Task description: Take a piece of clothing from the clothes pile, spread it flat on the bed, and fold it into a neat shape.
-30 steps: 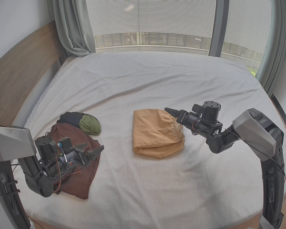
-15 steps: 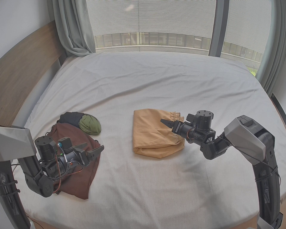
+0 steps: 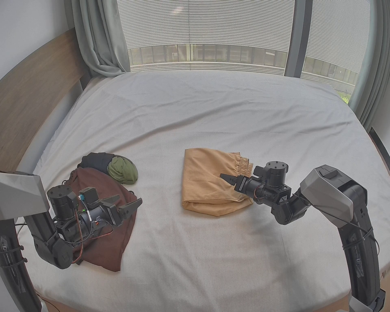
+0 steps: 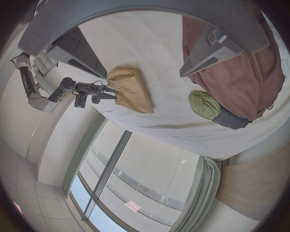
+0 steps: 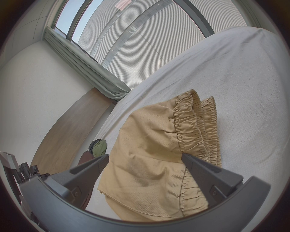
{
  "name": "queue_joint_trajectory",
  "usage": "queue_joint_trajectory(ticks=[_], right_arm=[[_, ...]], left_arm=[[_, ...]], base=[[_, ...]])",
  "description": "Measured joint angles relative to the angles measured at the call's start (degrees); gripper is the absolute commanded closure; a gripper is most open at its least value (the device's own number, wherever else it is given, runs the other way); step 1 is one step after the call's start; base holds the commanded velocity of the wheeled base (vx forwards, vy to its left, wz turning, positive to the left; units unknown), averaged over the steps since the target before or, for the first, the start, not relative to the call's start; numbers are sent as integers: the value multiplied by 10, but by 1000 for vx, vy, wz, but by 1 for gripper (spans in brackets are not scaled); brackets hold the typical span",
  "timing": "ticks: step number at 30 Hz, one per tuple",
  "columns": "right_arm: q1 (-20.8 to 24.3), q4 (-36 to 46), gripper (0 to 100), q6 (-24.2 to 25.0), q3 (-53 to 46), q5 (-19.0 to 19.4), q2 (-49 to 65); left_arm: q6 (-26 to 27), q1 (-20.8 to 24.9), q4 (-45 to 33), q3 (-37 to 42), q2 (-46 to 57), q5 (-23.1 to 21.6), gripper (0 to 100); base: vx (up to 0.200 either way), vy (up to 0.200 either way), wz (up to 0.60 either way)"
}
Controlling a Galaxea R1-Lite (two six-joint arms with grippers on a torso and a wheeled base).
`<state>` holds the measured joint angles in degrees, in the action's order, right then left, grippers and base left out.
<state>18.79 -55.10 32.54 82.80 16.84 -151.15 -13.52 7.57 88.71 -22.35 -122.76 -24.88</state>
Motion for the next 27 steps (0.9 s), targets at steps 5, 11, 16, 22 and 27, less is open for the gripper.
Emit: queue_joint_trajectory(ticks=[5, 11, 16, 22, 27], right_arm=[[0, -2, 0, 0, -4, -5, -2], [2, -27, 0, 1, -24, -24, 8], [6, -50, 0, 1, -80, -25, 56], [12, -83, 0, -15, -205, -25, 151], [17, -121, 0, -59, -324, -24, 221]], left_arm=[[-24, 5, -1, 4, 11, -11, 0], [-34, 10, 0, 4, 22, -15, 0], [-37, 23, 0, 4, 31, -15, 0], [-37, 43, 0, 13, 48, -15, 0], [-35, 60, 0, 30, 71, -20, 0]], base=[[0, 0, 0], [0, 0, 0], [0, 0, 0], [0, 0, 0], [0, 0, 0]])
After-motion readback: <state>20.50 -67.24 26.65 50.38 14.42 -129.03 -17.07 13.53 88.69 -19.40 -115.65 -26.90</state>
